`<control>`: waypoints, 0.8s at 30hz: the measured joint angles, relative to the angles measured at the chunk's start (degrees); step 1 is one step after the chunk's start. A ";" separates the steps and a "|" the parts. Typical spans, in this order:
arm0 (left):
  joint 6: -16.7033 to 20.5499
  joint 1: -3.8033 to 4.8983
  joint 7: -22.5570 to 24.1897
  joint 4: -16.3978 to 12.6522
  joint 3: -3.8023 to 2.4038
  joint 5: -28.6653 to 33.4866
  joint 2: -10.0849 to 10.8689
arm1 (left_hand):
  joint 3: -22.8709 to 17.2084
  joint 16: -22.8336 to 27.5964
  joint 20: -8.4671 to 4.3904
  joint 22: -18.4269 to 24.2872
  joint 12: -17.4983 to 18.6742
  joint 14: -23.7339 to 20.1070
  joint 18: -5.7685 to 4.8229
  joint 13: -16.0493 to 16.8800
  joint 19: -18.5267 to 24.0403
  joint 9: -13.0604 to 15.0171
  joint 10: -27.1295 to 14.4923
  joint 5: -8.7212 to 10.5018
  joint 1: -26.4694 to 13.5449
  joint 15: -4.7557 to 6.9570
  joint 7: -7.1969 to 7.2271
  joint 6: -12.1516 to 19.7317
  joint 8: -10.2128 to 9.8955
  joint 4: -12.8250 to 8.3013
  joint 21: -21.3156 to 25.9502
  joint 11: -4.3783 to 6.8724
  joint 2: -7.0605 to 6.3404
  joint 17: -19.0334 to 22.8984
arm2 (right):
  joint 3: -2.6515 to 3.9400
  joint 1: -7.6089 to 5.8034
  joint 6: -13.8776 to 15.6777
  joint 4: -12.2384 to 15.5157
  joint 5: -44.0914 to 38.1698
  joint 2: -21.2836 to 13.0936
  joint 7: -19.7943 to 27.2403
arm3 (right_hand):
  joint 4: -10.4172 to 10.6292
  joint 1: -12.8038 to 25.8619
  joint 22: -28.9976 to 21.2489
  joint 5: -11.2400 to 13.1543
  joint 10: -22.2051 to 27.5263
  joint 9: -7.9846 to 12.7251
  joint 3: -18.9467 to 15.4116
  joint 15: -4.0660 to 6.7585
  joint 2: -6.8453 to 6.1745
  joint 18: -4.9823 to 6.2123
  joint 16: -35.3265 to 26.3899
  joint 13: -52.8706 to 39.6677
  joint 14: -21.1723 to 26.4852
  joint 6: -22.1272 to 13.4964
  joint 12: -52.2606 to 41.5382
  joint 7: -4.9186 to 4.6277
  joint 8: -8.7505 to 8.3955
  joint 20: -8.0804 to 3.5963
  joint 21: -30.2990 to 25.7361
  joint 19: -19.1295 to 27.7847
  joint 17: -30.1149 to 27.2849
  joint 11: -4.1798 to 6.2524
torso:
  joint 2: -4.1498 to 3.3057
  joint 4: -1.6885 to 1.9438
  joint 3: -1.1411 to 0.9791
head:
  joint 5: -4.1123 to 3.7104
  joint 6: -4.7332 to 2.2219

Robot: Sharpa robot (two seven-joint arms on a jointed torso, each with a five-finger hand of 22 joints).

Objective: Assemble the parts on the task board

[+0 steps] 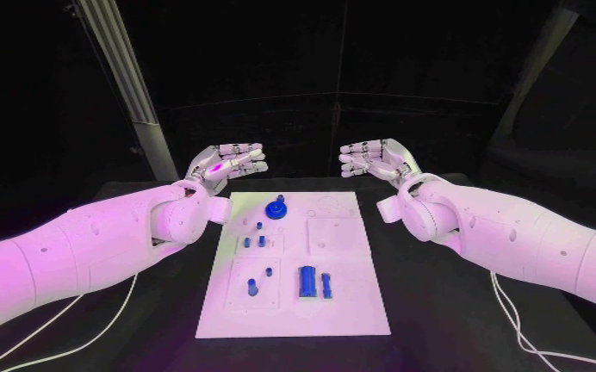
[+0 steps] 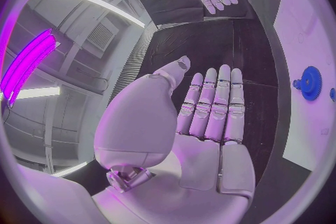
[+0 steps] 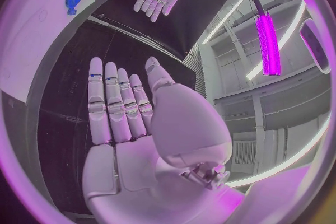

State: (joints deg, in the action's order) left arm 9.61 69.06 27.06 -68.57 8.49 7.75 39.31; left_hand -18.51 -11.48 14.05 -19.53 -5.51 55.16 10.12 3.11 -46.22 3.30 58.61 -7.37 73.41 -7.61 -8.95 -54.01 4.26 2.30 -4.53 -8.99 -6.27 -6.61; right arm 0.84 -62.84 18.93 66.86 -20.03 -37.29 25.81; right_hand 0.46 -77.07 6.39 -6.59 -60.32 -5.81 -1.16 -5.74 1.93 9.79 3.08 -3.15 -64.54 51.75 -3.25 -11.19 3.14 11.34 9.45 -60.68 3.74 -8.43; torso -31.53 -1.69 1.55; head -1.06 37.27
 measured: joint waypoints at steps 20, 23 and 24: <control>15.71 -6.32 0.25 -14.64 -5.99 -2.79 3.75 | 10.46 7.26 -7.92 11.03 5.09 -31.13 -3.94 -2.93 26.07 -3.15 -33.09 6.58 -41.46 6.83 7.38 30.48 -3.82 -2.24 4.03 7.45 5.94 6.17 | -0.76 2.39 14.39 19.29 11.32 -6.26 1.35 | -0.38 43.26 -6.00 6.03 33.94 5.54 0.71 5.48 -1.85 -4.56 -2.60 3.00 36.30 -29.06 2.82 7.41 -2.70 -7.35 -7.62 34.09 -3.56 7.25 | 0.34 1.62 -1.49 | 1.06 -2.89; 20.56 -7.45 0.50 -17.43 -7.04 -3.74 4.42 | 11.42 8.89 -8.74 12.01 5.09 -33.99 -5.13 -2.97 28.49 -3.15 -36.15 6.67 -45.26 7.14 8.00 33.27 -3.81 -2.22 4.27 8.06 6.08 6.33 | -0.84 2.64 17.80 21.39 14.09 -6.91 1.85 | -0.51 47.35 -6.15 6.04 37.07 5.59 0.85 5.60 -1.88 -6.29 -2.81 3.03 39.72 -31.82 2.82 8.93 -2.70 -8.92 -8.30 37.31 -3.61 7.72 | 0.34 1.66 -1.52 | 1.07 -2.90; 21.90 -7.73 0.56 -18.10 -7.30 -4.00 4.60 | 11.64 9.33 -9.40 12.34 5.09 -34.87 -5.97 -2.98 29.15 -3.15 -37.07 6.74 -46.43 7.22 8.16 34.13 -3.81 -2.39 4.27 8.20 6.12 6.38 | -0.86 2.69 18.68 21.89 14.83 -7.08 1.96 | -0.56 48.57 -6.16 6.04 38.04 5.62 0.89 5.61 -1.87 -6.50 -2.81 3.04 40.74 -32.62 2.82 9.30 -2.70 -9.30 -8.30 38.29 -3.64 7.78 | 0.34 1.66 -1.53 | 1.07 -2.90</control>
State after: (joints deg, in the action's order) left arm 31.52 61.33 27.62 -86.67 1.18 3.74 43.92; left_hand -6.88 -2.15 4.65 -7.19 -0.42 20.29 4.15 0.12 -17.07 0.15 21.55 -0.64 26.98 -0.39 -0.80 -19.88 0.45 -0.09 -0.26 -0.78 -0.16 -0.23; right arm -0.02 -60.15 37.61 88.75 -5.19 -44.37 27.77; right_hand -0.09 -28.49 0.23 -0.55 -22.28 -0.19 -0.27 -0.13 0.05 3.29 0.27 -0.11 -23.80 19.13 -0.43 -1.90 0.44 2.04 1.14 -22.39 0.11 -0.66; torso -31.18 -0.03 0.02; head 0.01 34.37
